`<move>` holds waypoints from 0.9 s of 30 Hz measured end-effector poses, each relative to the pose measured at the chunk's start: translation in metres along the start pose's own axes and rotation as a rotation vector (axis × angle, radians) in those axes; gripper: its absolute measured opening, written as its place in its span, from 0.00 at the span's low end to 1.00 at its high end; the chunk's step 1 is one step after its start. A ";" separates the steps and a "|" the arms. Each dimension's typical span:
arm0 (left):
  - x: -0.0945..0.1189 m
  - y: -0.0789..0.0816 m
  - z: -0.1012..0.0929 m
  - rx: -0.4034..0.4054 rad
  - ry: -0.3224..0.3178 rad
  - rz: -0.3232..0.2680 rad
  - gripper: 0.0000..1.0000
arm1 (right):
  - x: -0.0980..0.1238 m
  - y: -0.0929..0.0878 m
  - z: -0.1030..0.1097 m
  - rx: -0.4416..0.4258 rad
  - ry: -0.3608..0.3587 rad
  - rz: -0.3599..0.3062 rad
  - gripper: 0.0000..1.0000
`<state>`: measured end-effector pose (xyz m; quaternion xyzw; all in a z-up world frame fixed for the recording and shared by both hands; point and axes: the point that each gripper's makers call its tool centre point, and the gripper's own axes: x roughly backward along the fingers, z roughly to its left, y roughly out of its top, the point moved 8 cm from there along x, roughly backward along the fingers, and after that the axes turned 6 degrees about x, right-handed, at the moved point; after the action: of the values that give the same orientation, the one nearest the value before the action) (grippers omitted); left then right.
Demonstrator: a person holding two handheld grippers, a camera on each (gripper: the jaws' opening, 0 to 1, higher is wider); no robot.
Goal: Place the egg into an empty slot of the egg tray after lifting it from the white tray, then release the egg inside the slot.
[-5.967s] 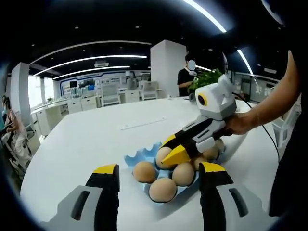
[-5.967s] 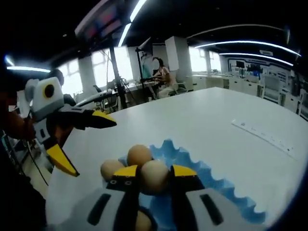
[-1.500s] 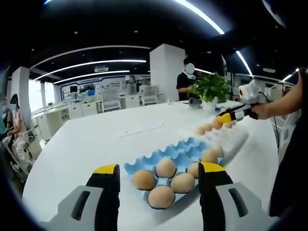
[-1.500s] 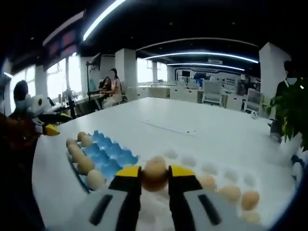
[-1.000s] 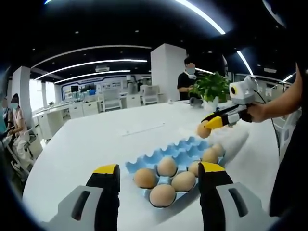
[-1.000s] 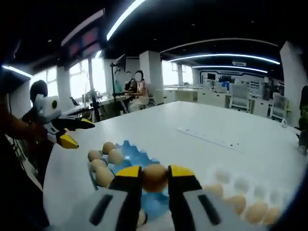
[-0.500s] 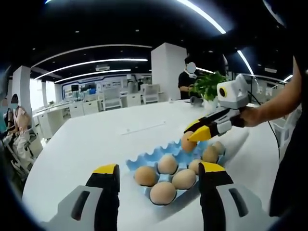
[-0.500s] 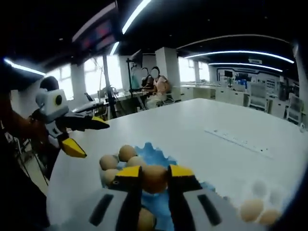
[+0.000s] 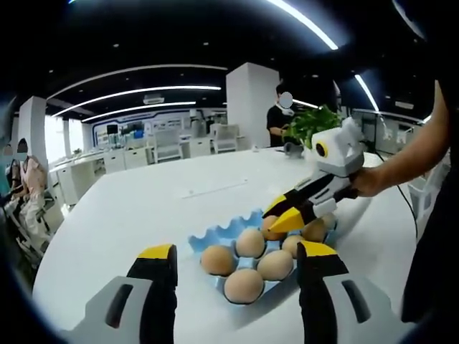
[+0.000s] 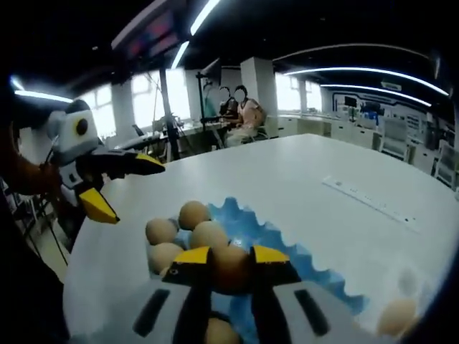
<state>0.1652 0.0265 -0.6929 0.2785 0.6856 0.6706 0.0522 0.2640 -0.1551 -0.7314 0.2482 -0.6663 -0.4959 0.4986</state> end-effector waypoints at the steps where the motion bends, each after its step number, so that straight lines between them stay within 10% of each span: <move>1: 0.000 0.000 0.000 -0.003 0.002 0.000 0.68 | 0.001 0.000 0.000 -0.010 0.002 -0.005 0.20; 27: 0.000 0.005 -0.004 -0.007 -0.011 -0.020 0.68 | 0.010 -0.007 -0.001 -0.096 -0.008 -0.057 0.27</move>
<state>0.1653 0.0225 -0.6875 0.2753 0.6857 0.6708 0.0635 0.2595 -0.1664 -0.7331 0.2408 -0.6365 -0.5421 0.4930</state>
